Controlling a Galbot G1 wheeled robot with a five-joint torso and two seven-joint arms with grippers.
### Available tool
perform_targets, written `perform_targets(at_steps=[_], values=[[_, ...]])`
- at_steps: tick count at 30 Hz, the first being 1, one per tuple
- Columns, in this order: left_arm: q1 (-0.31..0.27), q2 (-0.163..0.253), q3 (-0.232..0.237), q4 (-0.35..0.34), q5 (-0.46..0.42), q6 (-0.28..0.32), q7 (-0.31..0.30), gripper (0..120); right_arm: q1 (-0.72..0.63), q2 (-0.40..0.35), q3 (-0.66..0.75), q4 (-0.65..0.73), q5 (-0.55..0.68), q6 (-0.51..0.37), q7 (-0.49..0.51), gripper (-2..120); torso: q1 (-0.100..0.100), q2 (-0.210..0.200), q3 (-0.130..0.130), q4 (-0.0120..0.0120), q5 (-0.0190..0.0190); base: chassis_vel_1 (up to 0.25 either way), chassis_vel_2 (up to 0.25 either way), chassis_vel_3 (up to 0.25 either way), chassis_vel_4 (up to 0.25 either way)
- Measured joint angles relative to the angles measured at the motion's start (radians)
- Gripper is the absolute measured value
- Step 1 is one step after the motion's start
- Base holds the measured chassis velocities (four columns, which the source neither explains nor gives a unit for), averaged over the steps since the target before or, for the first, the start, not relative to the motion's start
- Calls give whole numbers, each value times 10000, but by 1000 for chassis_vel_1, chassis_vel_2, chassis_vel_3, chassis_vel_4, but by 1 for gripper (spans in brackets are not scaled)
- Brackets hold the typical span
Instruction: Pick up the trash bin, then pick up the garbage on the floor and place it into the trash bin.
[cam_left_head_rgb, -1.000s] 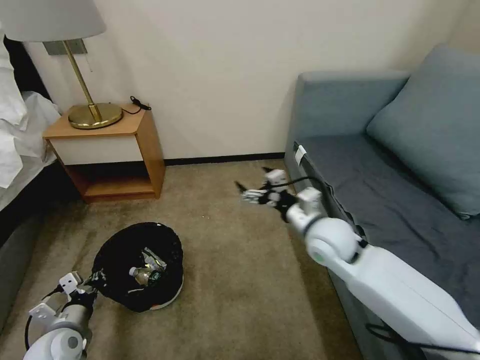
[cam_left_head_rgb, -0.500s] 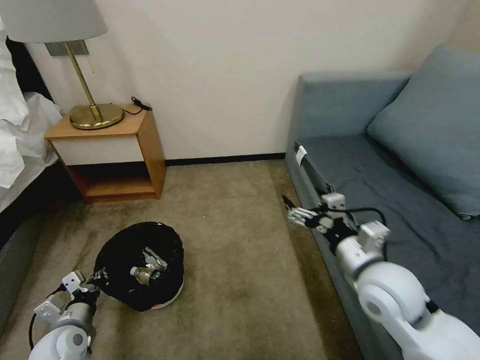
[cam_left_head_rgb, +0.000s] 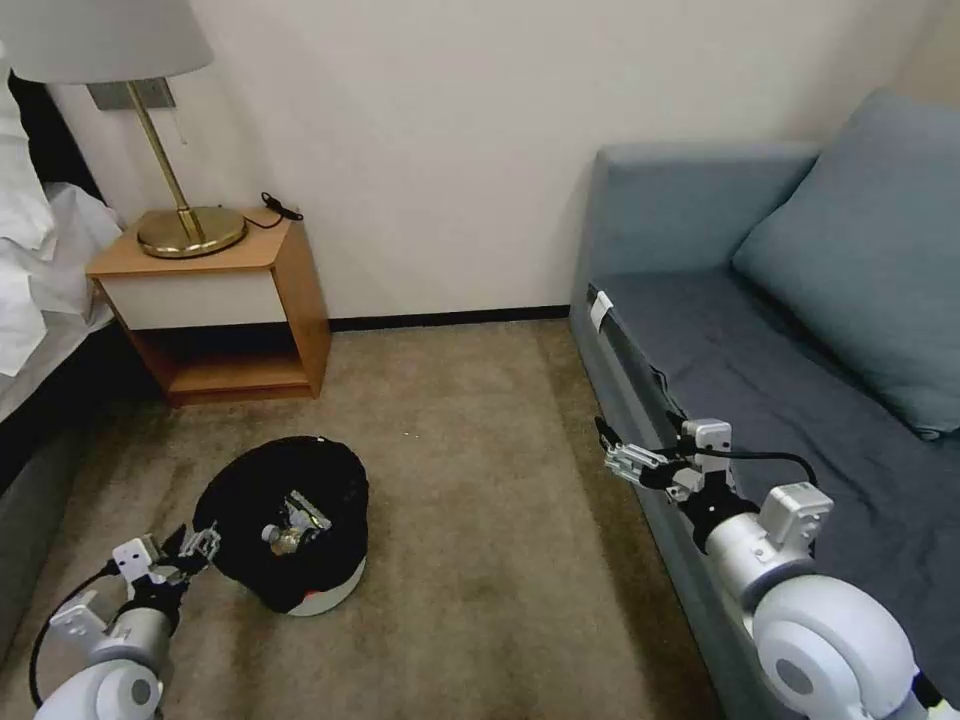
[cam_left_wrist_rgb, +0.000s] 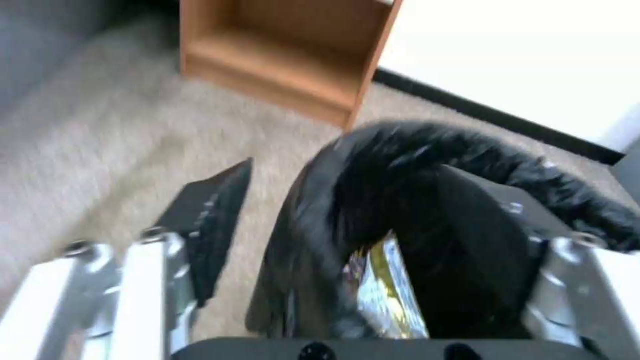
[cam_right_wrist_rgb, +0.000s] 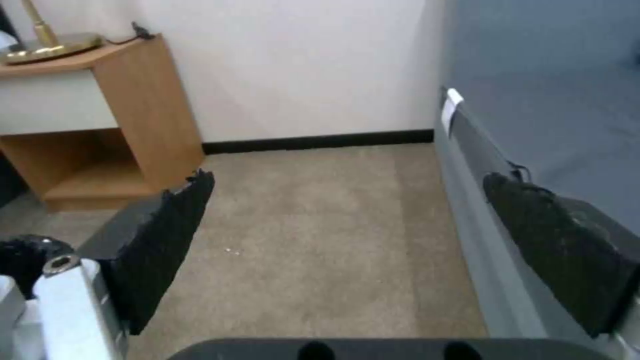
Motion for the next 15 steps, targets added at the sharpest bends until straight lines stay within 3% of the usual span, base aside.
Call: perform_targets(at_steps=[5, 8, 9, 11, 15], values=[[470, 123, -138, -805, 786, -555, 372, 98, -451, 149, 341, 231, -161, -11, -51, 100, 0, 0, 0, 1, 2, 0, 0, 0, 0], [634, -85, 84, -1357, 1339, -1423, 581, 100, -692, 552, 522, 345, -684, 103, -208, 100, 0, 0, 0, 1, 4, 0, 0, 0, 0], [634, -85, 84, -1357, 1339, -1423, 581, 100, -692, 552, 522, 345, -684, 103, -208, 100, 0, 0, 0, 1, 4, 0, 0, 0, 0], [651, -389, 489, -1587, 1542, -1924, 600, 100, -889, 900, 585, 404, -1268, 259, -364, 100, 0, 0, 0, 0, 2, 0, 0, 0, 0], [702, -722, 1137, -1719, 1954, -2332, 357, 100, -1168, 1444, 623, 524, -1750, 420, -541, 100, 0, 0, 0, 0, 1, 0, 0, 0, 0]])
